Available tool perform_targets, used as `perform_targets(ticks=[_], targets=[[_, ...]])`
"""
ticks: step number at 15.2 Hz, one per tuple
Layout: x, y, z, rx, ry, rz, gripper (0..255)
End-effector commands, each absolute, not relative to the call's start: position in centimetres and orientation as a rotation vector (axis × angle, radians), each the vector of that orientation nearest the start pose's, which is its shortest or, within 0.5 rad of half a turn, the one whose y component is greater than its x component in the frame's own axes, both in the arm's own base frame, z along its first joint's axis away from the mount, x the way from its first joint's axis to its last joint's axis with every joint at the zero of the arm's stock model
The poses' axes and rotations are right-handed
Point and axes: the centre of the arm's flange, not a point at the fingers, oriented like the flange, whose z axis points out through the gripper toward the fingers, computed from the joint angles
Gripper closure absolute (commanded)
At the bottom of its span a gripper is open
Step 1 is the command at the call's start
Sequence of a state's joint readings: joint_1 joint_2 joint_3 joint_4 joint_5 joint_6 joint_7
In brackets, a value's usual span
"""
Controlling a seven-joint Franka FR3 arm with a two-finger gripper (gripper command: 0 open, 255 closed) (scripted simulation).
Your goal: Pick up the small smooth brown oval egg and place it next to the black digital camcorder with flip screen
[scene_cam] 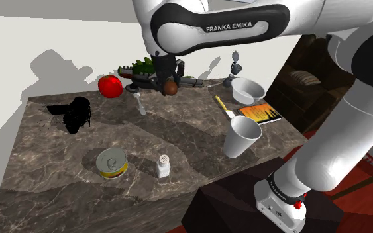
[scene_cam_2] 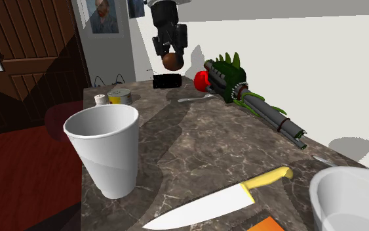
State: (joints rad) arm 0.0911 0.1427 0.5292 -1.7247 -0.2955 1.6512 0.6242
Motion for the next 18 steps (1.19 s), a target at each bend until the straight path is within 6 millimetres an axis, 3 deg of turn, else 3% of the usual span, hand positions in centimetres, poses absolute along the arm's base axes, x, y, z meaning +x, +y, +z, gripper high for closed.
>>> perform_targets(ticks=[1,10,18], targets=[[51.4,32.3,48.8,-3.431,-0.084,0.051,255],[58.8,42.4,48.9,-3.431,-0.084,0.051,255],[58.8,42.4,44.6,-3.431,-0.084,0.051,255]])
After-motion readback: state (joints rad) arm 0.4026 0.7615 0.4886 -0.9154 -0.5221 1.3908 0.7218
